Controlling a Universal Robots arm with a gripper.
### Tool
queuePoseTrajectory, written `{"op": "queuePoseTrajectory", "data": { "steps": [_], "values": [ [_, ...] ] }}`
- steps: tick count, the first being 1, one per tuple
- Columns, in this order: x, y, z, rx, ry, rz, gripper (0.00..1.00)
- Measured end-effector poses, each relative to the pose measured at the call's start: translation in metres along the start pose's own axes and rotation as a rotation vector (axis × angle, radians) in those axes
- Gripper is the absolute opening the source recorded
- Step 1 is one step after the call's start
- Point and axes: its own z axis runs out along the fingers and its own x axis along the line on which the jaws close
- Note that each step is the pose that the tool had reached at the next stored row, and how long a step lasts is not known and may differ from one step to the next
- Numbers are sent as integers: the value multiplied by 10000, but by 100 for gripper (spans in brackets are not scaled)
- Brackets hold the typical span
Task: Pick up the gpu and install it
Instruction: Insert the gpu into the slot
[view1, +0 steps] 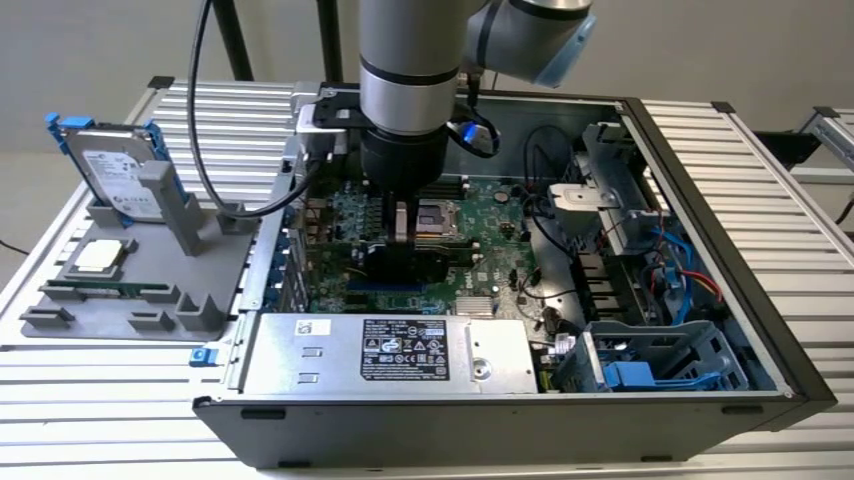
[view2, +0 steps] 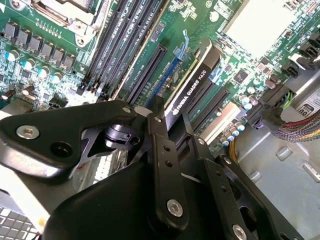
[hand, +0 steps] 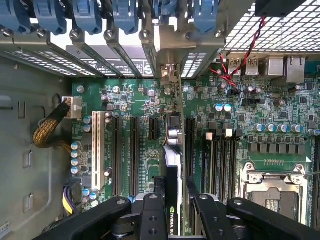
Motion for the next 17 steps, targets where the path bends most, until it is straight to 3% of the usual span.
{"op": "queuePoseTrajectory", "data": {
  "steps": [4,10,17],
  "values": [
    [30,0,1,0,-65,-1,0],
    [74,0,4,1,-67,-1,0],
    [78,0,3,-1,-77,-2,0]
  ]
}}
